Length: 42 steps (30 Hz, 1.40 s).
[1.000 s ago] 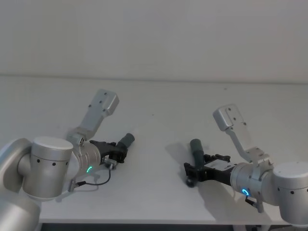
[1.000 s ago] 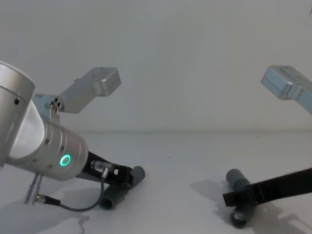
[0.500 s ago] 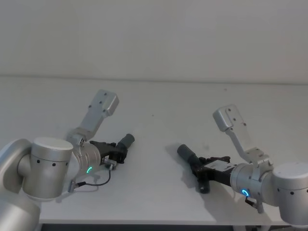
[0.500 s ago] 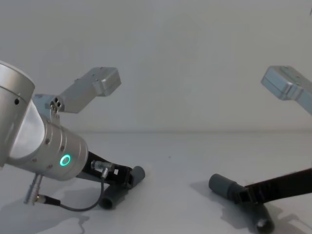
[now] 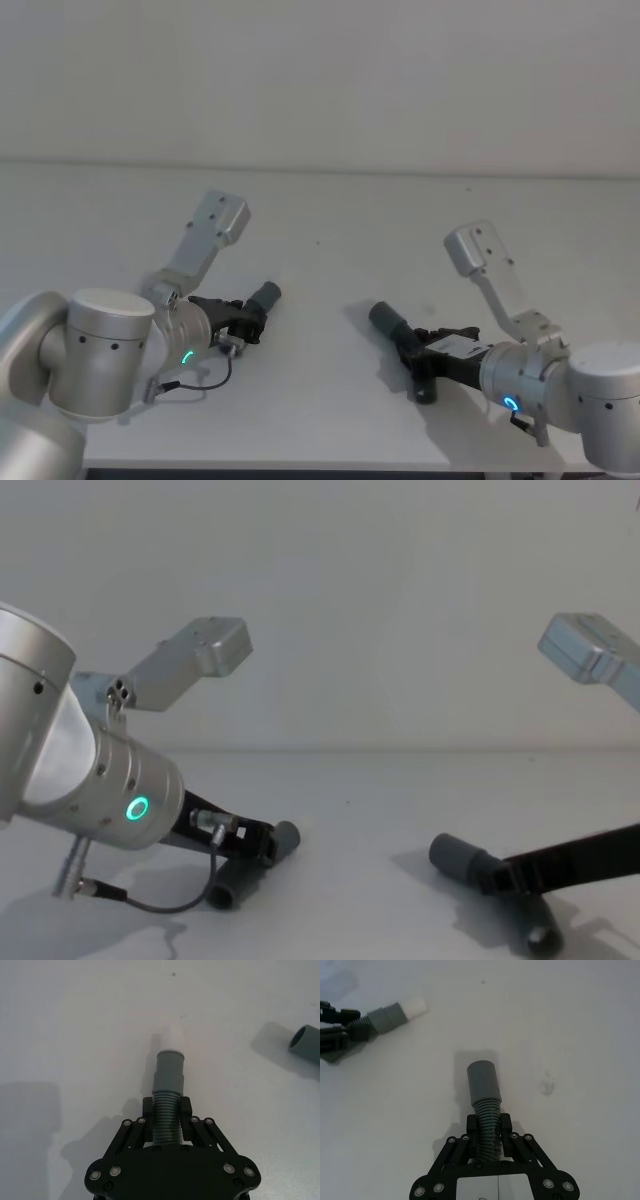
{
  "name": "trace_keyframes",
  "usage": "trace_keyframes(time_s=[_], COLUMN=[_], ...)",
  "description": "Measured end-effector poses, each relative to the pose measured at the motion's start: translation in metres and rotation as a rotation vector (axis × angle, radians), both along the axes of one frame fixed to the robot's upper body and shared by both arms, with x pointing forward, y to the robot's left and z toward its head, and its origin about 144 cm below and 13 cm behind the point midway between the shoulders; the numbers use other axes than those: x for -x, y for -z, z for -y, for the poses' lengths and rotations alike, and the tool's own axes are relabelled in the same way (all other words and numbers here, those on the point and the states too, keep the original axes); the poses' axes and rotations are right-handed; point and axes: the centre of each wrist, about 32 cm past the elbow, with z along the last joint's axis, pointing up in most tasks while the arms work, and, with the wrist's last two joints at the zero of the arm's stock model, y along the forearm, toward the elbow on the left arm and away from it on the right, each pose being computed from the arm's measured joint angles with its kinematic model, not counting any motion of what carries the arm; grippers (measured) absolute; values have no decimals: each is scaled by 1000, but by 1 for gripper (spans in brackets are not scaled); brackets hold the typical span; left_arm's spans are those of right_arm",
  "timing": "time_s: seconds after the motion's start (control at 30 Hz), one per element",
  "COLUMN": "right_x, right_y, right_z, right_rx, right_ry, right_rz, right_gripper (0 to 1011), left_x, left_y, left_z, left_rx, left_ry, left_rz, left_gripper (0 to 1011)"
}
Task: Use both hands to pick up one end of the pipe from the table, align the ends, and insert them.
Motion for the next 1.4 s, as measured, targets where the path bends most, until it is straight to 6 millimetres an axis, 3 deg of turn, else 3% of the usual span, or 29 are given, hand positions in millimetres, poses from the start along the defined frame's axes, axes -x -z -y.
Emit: trace_keyframes(time_s=[0.7,1.4], right_x=[4,-1], right_y=[-10,-6], right_z=[27,92], right_rx=[-25,96], right_ry=[-65,-331], right_rz=[227,351], right_gripper=[271,271], left_x=[14,21], left_y=[-19,-26], left_z=[22,-11], left_rx=[-113,-122], left_ry=[85,216], left_rz=[95,146], left_gripper=[301,301])
